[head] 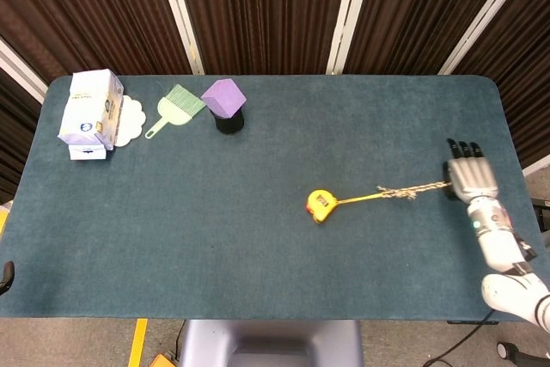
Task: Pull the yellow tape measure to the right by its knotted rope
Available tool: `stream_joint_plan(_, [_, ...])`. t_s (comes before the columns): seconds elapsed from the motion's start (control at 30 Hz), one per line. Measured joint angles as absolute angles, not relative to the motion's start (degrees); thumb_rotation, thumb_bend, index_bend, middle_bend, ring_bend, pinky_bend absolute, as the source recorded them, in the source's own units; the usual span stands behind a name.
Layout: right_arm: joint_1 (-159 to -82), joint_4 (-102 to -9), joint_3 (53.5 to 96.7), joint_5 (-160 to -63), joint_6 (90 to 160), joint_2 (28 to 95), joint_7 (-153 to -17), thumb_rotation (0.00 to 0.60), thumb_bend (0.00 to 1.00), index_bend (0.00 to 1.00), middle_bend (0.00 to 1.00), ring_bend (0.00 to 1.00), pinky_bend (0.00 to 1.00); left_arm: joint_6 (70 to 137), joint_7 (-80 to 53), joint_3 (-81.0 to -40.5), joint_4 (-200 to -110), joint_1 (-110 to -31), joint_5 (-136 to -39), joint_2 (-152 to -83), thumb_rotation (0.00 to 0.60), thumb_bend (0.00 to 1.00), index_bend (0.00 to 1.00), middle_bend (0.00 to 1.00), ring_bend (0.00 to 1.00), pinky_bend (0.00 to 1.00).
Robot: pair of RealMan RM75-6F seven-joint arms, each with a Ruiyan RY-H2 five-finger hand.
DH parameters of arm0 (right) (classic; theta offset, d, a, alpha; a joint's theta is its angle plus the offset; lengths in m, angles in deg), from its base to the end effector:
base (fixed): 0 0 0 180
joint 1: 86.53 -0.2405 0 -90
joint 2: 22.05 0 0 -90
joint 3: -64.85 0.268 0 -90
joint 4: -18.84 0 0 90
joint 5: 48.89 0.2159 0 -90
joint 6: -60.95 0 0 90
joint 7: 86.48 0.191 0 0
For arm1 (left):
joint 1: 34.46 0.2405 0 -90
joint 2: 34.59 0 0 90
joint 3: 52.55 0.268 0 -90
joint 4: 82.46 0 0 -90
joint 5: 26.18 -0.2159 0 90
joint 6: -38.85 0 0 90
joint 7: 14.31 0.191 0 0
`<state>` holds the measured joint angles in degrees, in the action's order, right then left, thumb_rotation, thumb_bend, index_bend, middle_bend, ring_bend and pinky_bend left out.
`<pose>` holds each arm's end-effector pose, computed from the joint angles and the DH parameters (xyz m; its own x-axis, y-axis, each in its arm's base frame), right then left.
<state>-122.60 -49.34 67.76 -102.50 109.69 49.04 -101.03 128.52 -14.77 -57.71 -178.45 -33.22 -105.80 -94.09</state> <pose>-0.3593 -0.4225 0.1298 0.6519 -0.2977 0.6975 -0.7181 0.0531 0.6939 -0.3476 0.1994 0.2087 0.4066 -0.0764 0.9104 0.9024 0.1891 -0.3872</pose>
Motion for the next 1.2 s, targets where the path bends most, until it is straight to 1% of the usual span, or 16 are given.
stream_joint_plan(0.33, [-118.83, -40.78, 68.31, -102.55, 107.42, 48.69, -96.91, 0.6, 0.51, 0.76, 0.12, 0.1, 0.0, 128.4, -14.09, -57.64, -178.76, -33.3, -105.76, -94.22, 0.6, 0.46, 0.01, 0.0, 0.0, 0.17])
stream_joint_plan(0.5, [-118.18, -39.38, 69.09, -103.17, 107.39, 49.04, -97.19, 0.6, 0.51, 0.75, 0.12, 0.1, 0.0, 128.33, -13.87, -57.72, -178.89, -33.43, -105.72, -94.3, 0.6, 0.46, 0.01, 0.0, 0.0, 0.17])
stream_joint_plan(0.53, [-118.19, -39.79, 69.25, -103.45, 107.42, 49.01, -97.14, 0.6, 0.51, 0.72, 0.12, 0.1, 0.0, 128.33, -13.89, -57.72, -178.85, -33.43, -105.72, -94.29, 0.6, 0.46, 0.01, 0.0, 0.0, 0.17])
stream_joint_plan(0.57, [-118.21, -40.3, 69.38, -103.66, 107.39, 48.92, -96.97, 0.6, 0.5, 0.65, 0.12, 0.1, 0.0, 128.31, -13.89, -57.71, -178.79, -33.44, -105.72, -94.3, 0.6, 0.46, 0.01, 0.0, 0.0, 0.17])
stream_joint_plan(0.6, [-118.26, -40.96, 69.52, -103.85, 107.31, 48.77, -96.84, 0.6, 0.46, 0.55, 0.12, 0.08, 0.0, 128.28, -13.81, -57.72, -178.81, -33.47, -105.7, -94.33, 0.6, 0.46, 0.01, 0.0, 0.0, 0.17])
stream_joint_plan(0.67, [-118.48, -42.96, 69.88, -104.19, 107.13, 48.26, -96.84, 0.6, 0.34, 0.37, 0.1, 0.06, 0.0, 128.2, -13.73, -57.75, -178.84, -33.52, -105.6, -94.37, 0.6, 0.46, 0.01, 0.0, 0.0, 0.17])
stream_joint_plan(0.7, [-118.6, -43.99, 70.09, -104.28, 107.11, 48.03, -96.9, 0.6, 0.25, 0.26, 0.09, 0.04, 0.0, 128.21, -13.81, -57.75, -178.8, -33.5, -105.58, -94.35, 0.6, 0.46, 0.01, 0.0, 0.0, 0.17])
stream_joint_plan(0.73, [-118.78, -45.5, 70.4, -104.34, 107.1, 47.71, -96.99, 0.6, 0.21, 0.2, 0.08, 0.03, 0.0, 128.21, -13.9, -57.75, -178.76, -33.49, -105.58, -94.33, 0.6, 0.46, 0.01, 0.0, 0.0, 0.17])
stream_joint_plan(0.77, [-118.93, -46.73, 70.68, -104.39, 107.13, 47.46, -97.07, 0.6, 0.16, 0.12, 0.06, 0.03, 0.0, 128.22, -13.96, -57.77, -178.74, -33.48, -105.55, -94.3, 0.6, 0.46, 0.01, 0.0, 0.0, 0.17])
stream_joint_plan(0.8, [-119.1, -48.02, 70.98, -104.45, 107.23, 47.22, -97.16, 0.6, 0.13, 0.06, 0.05, 0.02, 0.0, 128.21, -14.04, -57.79, -178.74, -33.48, -105.52, -94.29, 0.6, 0.46, 0.01, 0.0, 0.0, 0.17])
stream_joint_plan(0.87, [-119.5, -51.2, 71.78, -104.77, 107.87, 46.75, -97.41, 0.6, 0.1, 0.01, 0.03, 0.02, 0.0, 128.16, -14.28, -57.86, -178.72, -33.5, -105.44, -94.24, 0.6, 0.46, 0.01, 0.0, 0.0, 0.17])
stream_joint_plan(0.9, [-119.69, -52.58, 72.15, -104.97, 108.31, 46.58, -97.55, 0.6, 0.09, 0.0, 0.02, 0.02, 0.0, 128.13, -14.32, -57.92, -178.73, -33.54, -105.39, -94.23, 0.6, 0.46, 0.01, 0.0, 0.0, 0.17])
stream_joint_plan(1.03, [-120.76, -59.16, 73.83, -105.9, 110.13, 45.95, -98.32, 0.6, 0.06, 0.0, 0.0, 0.01, 0.0, 128.36, -14.71, -57.87, -178.74, -33.39, -105.43, -94.1, 0.6, 0.46, 0.01, 0.0, 0.0, 0.17])
stream_joint_plan(1.2, [-121.86, -67.88, 75.35, -108.32, 112.57, 45.69, -98.85, 0.6, 0.06, 0.0, 0.0, 0.01, 0.0, 128.38, -15.45, -57.8, -178.57, -33.32, -105.75, -93.97, 0.6, 0.46, 0.01, 0.0, 0.0, 0.17])
